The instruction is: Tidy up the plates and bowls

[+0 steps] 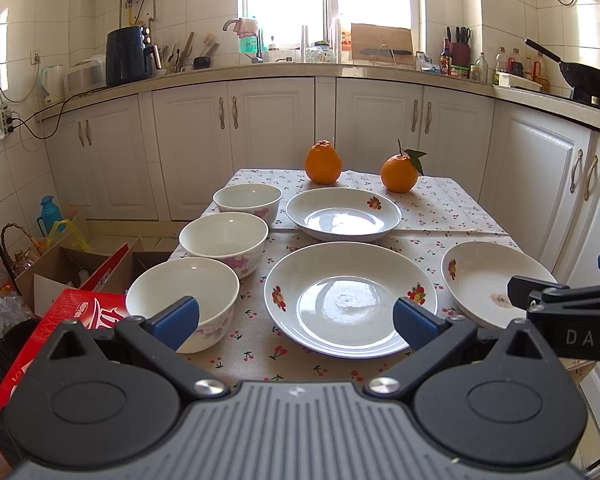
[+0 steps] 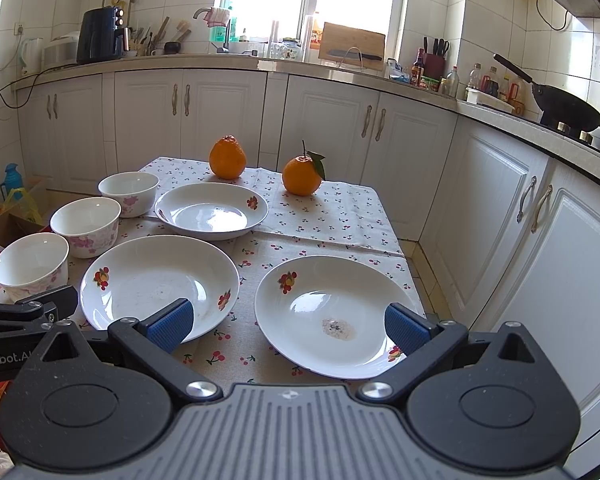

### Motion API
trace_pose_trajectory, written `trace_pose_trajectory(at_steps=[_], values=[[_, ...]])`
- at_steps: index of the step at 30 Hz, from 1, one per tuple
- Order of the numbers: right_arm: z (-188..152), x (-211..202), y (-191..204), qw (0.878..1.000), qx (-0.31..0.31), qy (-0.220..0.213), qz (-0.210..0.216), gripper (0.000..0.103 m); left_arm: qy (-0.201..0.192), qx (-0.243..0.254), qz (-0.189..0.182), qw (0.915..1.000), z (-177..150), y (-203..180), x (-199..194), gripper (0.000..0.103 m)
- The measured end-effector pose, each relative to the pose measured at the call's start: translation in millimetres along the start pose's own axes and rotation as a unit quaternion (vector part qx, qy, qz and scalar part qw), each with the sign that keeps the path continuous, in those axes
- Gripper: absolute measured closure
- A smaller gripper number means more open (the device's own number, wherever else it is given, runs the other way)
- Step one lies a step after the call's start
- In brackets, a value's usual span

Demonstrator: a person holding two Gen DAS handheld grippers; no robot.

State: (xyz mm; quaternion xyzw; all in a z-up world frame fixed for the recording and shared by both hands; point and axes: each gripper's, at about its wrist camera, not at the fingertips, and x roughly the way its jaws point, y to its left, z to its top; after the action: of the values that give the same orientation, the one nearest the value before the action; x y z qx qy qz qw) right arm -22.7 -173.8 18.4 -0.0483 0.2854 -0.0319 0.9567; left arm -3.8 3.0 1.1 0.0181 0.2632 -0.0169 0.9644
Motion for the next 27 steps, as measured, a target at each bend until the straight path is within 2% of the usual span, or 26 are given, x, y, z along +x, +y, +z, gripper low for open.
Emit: trace_pose_trajectory(at_steps=[18,27], values=[[1.6,0.9,-1.9,1.000,-0.002,-0.001,0.004,0.000,-0.005,0.003,0.006,1.0000,2.9,-1.8,-2.8,0.001],[7.4,5.5,-10.3,1.000,-0.014,0.000,0.016,0.000,-0.007,0.012,-0.021,0.9997,11.2,0.1,7.4,0.001]])
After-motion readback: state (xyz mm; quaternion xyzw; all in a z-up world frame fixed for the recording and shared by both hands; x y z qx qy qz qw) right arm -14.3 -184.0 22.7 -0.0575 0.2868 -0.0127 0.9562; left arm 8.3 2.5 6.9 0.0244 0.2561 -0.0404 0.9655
